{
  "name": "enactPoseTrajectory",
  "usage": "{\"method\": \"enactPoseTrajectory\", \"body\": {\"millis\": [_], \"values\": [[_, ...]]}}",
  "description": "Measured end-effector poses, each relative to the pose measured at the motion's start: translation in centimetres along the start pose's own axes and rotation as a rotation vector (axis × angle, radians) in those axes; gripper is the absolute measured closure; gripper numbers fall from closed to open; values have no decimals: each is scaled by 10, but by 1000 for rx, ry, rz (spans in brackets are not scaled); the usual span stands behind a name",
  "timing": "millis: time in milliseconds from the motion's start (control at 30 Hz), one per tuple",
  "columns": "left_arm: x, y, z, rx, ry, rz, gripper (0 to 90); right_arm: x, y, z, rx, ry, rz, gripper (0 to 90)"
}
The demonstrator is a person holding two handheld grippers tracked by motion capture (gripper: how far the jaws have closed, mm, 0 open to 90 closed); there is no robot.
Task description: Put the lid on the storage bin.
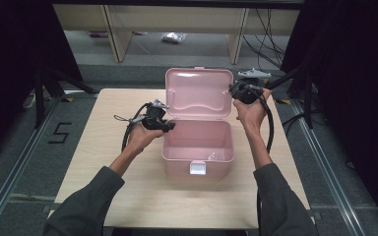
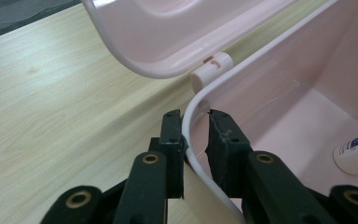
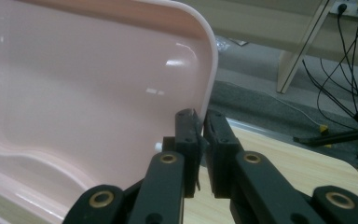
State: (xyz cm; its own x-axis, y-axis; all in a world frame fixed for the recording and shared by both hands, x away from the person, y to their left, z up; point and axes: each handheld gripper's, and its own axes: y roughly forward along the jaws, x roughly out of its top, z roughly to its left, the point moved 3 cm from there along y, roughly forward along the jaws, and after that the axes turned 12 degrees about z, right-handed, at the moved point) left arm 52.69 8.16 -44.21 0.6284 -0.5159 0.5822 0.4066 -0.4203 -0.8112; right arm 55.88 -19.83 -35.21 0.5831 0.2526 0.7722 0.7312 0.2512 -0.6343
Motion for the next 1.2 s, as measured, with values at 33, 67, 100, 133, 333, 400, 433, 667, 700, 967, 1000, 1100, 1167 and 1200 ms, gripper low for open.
{"method": "enactPoseTrajectory", "body": {"millis": [33, 67, 100, 133, 333, 400, 433, 667, 700, 967, 1000, 1100, 1167, 1200], "values": [[0, 0, 0, 1, -1, -1, 758, -1, -1, 0, 7, 0, -8, 855], [0, 0, 0, 2, -2, -2, 758, -1, -3, 0, 1, -1, -8, 856], [0, 1, 0, -3, 0, -2, 757, -2, -5, 0, 0, -17, -21, 856], [0, 1, 0, -3, -2, -3, 757, -3, -7, 1, -2, -10, -22, 857], [1, 1, 0, 6, 1, -4, 756, -6, -16, 3, 0, -29, -36, 860], [1, 1, 0, 7, 1, -4, 756, -7, -18, 3, -8, -42, -51, 861], [1, 1, -1, 7, -1, -4, 756, -7, -19, 4, 2, -32, -40, 861], [0, 1, -1, 11, -4, -11, 754, -11, -25, 5, -3, -49, -70, 864], [0, 1, -1, 11, -3, -11, 754, -12, -26, 7, 2, -39, -75, 864], [0, 2, -1, 11, -9, -13, 753, -19, -38, 11, -17, -75, -98, 864], [0, 2, -1, 11, -9, -13, 753, -20, -38, 11, -21, -83, -111, 865], [0, 2, -1, 14, -10, -11, 752, -24, -42, 12, -10, -81, -108, 867], [0, 2, -1, 15, -10, -12, 752, -25, -44, 12, -9, -81, -123, 868], [0, 2, -1, 15, -11, -12, 751, -27, -45, 14, -10, -73, -117, 867]]}}
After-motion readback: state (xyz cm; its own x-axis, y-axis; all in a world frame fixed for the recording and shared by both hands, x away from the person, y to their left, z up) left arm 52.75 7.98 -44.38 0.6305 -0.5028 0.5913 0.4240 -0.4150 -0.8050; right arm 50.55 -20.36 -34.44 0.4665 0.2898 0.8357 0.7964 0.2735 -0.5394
